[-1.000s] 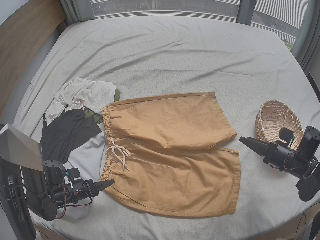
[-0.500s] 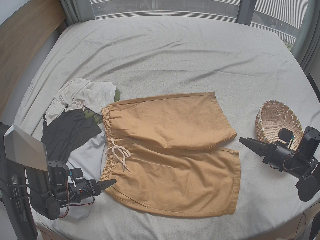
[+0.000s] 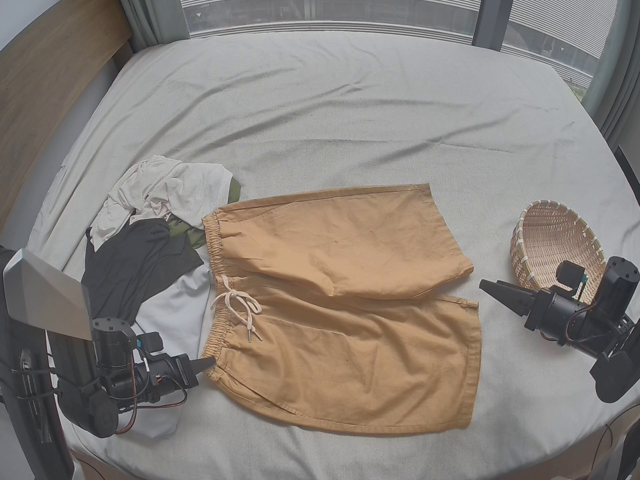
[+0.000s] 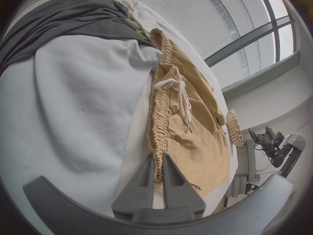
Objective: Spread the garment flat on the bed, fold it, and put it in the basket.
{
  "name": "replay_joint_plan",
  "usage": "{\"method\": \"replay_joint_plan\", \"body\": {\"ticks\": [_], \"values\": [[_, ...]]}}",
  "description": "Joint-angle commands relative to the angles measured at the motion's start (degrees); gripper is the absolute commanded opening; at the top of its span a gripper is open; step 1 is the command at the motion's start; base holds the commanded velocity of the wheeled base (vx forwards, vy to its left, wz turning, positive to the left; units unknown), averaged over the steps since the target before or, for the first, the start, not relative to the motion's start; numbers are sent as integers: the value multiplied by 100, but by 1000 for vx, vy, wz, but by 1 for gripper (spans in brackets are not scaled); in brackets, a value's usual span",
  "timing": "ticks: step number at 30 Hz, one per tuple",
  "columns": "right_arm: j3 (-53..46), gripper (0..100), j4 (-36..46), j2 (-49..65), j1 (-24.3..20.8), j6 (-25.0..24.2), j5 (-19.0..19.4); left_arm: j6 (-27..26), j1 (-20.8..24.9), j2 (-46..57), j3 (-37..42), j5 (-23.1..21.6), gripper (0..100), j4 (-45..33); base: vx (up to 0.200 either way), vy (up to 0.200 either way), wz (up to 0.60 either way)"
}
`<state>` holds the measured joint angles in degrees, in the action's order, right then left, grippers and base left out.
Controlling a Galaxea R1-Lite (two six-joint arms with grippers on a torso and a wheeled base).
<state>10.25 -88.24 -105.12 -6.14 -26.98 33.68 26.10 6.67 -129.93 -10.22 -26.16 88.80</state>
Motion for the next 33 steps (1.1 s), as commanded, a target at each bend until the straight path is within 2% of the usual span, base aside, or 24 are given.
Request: {"method": "replay_joint_plan", "body": {"ticks": [1,7,12,17,22,28,33], "values": [[-296,100,-1,-369,96,228,16,0,28,117,11,-12,0,15,0,0,0],[-1025,100,26,-641,34,747,33,0,28,117,2,-29,0,15,0,0,0],[-1025,100,430,-861,87,1133,24,0,28,108,2,-29,0,15,0,0,0],[-1025,100,1159,-817,96,1265,51,0,54,99,-16,-29,0,15,0,0,0],[-1025,100,1379,-826,96,1379,33,0,54,90,-16,-29,0,15,0,0,0],[-1025,100,1854,-1037,87,1740,51,0,54,90,-33,-29,0,15,0,0,0],[-1025,100,1889,-1371,52,1819,51,0,71,90,-42,-29,0,15,0,0,0]]}}
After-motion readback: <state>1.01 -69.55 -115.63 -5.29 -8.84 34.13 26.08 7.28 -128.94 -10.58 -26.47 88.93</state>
